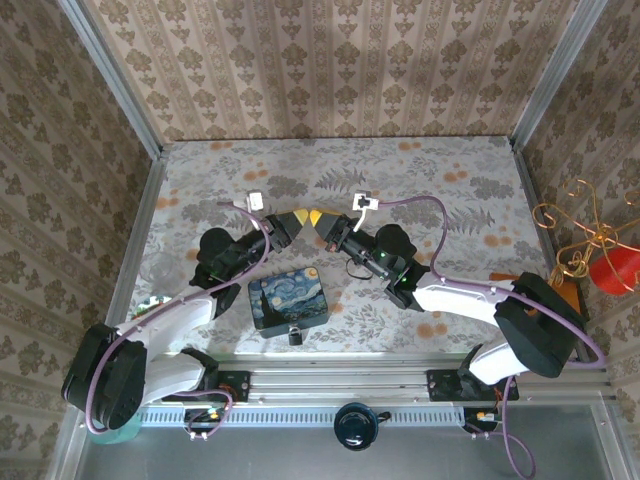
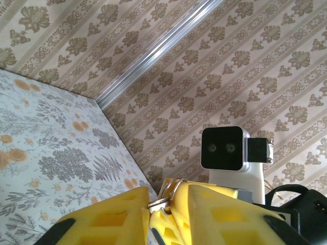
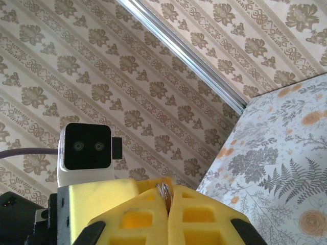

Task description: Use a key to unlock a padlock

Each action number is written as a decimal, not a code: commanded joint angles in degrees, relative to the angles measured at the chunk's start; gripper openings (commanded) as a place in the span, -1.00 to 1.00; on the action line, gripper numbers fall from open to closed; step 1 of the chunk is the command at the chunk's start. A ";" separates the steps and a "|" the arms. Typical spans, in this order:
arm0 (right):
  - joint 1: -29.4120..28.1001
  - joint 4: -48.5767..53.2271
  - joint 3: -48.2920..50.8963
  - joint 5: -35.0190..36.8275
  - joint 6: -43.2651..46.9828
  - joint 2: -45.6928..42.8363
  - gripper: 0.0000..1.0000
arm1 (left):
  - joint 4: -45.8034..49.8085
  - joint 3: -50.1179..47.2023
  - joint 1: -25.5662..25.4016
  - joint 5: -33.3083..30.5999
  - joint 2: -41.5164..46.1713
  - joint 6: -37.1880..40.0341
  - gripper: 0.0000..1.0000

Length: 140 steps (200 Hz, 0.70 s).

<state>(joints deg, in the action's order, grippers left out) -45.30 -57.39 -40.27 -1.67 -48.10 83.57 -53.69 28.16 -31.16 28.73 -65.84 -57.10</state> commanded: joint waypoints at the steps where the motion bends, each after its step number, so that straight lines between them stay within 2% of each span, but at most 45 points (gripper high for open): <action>1: -0.63 -2.82 0.36 1.93 0.75 0.79 -1.00 | -2.95 1.97 -0.40 1.15 0.37 -0.47 -0.56; 46: -0.72 -2.36 0.55 2.58 0.76 0.63 -1.00 | -2.47 2.43 -0.23 0.92 0.23 -0.20 -0.91; 69: -0.64 1.61 -0.34 3.14 1.00 0.00 -0.52 | -0.33 3.04 0.16 0.03 0.19 2.36 -1.00; 105: 0.46 16.23 -2.28 5.39 1.56 -3.32 0.42 | 20.95 7.74 1.97 -2.48 1.54 16.58 -1.00; 121: 2.18 21.61 -3.10 3.91 1.05 -3.50 0.48 | 32.98 11.43 1.98 -4.97 1.94 23.36 -1.00; 140: 4.00 22.08 -1.84 2.64 -0.53 -5.93 0.47 | 46.92 16.58 0.76 -8.85 1.81 31.36 -1.00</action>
<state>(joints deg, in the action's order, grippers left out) -43.44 -40.91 -41.06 1.08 -47.16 81.01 -27.97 38.50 -29.50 24.97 -65.52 -39.99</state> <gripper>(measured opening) 0.738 0.056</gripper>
